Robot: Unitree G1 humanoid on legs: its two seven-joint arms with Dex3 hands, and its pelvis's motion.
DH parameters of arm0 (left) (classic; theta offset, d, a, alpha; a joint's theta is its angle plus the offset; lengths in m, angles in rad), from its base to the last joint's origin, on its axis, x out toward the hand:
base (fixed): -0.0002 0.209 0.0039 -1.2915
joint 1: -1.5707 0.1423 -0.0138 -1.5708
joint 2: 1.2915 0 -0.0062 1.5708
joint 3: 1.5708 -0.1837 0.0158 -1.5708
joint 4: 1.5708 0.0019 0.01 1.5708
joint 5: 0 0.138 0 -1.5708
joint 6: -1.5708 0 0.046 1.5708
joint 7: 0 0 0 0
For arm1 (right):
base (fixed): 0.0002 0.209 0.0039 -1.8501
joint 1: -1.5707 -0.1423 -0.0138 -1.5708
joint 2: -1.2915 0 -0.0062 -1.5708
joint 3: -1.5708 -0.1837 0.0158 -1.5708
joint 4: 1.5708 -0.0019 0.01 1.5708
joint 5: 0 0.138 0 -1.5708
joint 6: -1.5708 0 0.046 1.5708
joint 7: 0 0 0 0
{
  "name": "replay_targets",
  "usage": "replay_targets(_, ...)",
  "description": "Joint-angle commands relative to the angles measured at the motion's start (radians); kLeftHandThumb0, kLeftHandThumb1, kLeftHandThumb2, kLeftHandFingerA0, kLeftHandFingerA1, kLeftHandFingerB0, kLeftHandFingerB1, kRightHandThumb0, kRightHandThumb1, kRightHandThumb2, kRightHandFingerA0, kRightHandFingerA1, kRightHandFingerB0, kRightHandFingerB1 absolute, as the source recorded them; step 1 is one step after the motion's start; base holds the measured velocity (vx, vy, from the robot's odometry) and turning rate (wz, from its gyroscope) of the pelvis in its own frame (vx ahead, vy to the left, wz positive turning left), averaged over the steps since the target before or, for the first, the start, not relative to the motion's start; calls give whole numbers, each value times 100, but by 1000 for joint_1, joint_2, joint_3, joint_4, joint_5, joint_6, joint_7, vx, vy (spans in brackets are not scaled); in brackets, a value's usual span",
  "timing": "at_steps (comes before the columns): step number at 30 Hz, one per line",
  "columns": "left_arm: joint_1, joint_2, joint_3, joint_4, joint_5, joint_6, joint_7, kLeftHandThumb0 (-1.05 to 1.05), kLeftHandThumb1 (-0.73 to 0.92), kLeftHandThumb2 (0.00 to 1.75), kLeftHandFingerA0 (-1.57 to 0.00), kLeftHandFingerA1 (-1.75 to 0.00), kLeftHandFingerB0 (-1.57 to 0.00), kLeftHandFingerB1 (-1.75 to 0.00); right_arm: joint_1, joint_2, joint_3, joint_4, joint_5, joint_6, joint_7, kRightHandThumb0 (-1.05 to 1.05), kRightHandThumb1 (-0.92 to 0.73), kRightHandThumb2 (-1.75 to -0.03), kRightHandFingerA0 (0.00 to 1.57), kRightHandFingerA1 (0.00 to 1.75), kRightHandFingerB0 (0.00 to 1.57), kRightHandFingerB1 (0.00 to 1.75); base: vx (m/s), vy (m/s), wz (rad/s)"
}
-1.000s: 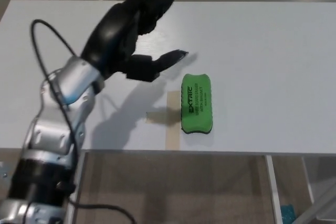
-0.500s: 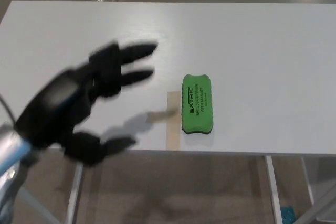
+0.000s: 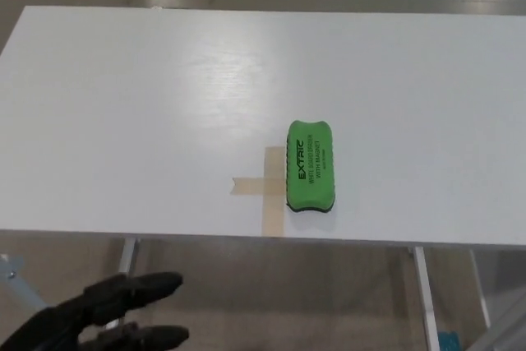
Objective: Use the left hand to press on the green eraser and wipe the desk from center to the left and then back to center.
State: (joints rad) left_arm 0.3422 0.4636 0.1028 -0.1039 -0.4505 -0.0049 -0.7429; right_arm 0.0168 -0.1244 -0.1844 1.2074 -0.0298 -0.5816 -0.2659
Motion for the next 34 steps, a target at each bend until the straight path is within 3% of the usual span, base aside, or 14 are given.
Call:
replay_targets(1, -142, -104, 40, 574, 150, -47, 259, -67, 45, 78, -40, -50, -27, -43, 3, -5, 13, 5, -16, 8, -16, -33, -75, -62, 55, 57, 68, 55, 0, 0, 0)
replay_targets(3, -173, -108, 40, 643, 176, -45, 317, -67, 45, 78, -40, -50, -27, -43, 2, -6, 18, 4, -24, 6, -24, -33, -75, -62, 55, 57, 68, 55, 0, 0, 0)
replay_targets(4, -201, -110, 38, 693, 199, -33, 381, -62, 54, 57, -44, -40, -32, -32, -1, -2, 17, 4, -21, 5, -23, -33, -75, -62, 56, 60, 68, 55, 0, 0, 0)
replay_targets(7, -243, -114, 37, 767, 229, -27, 461, -62, 54, 57, -44, -40, -32, -32, -5, 2, 14, 5, -14, 5, -18, -33, -75, -62, 56, 60, 68, 55, 0, 0, 0)
replay_targets(8, -303, -114, 32, 879, 260, -14, 574, -60, 54, 57, -45, -40, -30, -31, -12, 6, 10, 3, -6, 4, -10, -33, -74, -62, 57, 60, 69, 57, 0, 0, 0)
replay_targets(11, -357, -98, 36, 986, 266, -6, 636, -55, 52, 56, -47, -44, -28, -31, -22, 6, 4, 0, 5, 3, 3, -33, -75, -62, 54, 57, 68, 57, 0, 0, 0)
replay_targets(12, -380, -87, 41, 1034, 261, -6, 646, -55, 52, 56, -47, -44, -28, -31, -28, 5, 1, -3, 9, 3, 9, -33, -75, -62, 54, 57, 68, 57, 0, 0, 0)
replay_targets(13, -398, -69, 56, 1082, 246, -3, 652, -60, 41, 75, -30, -48, -23, -41, -37, 1, 2, -5, 8, 4, 10, -33, -75, -62, 54, 56, 68, 56, 0, 0, 0)
replay_targets(14, -412, -57, 66, 1119, 235, -5, 655, -60, 41, 75, -30, -48, -23, -41, -43, -2, 4, -6, 6, 4, 10, -33, -75, -62, 54, 56, 68, 56, 0, 0, 0)
replay_targets(15, -426, -47, 93, 1166, 204, 3, 667, -46, 49, 56, -32, -38, -30, -31, -53, -9, 9, -6, -2, 1, 6, -34, -75, -62, 54, 54, 68, 54, 0, 0, 0)
replay_targets(27, -451, -28, 134, 1311, 175, -17, 641, -40, 49, 55, -35, -40, -29, -31, -56, -13, 27, 1, -24, -6, -27, -37, -72, -62, 54, 51, 63, 49, 0, 0, 0)
replay_targets(31, -461, -46, 161, 1345, 165, -61, 654, -36, 49, 55, -44, -40, -31, -32, -55, -9, 24, -5, -13, 0, -23, -34, -74, -63, 53, 46, 46, 39, 0, 0, 0)
replay_targets(34, -466, -50, 167, 1354, 169, -81, 658, -36, 49, 55, -44, -40, -31, -32, -56, -9, 26, -7, -13, 2, -22, -34, -74, -63, 53, 46, 46, 39, 0, 0, 0)
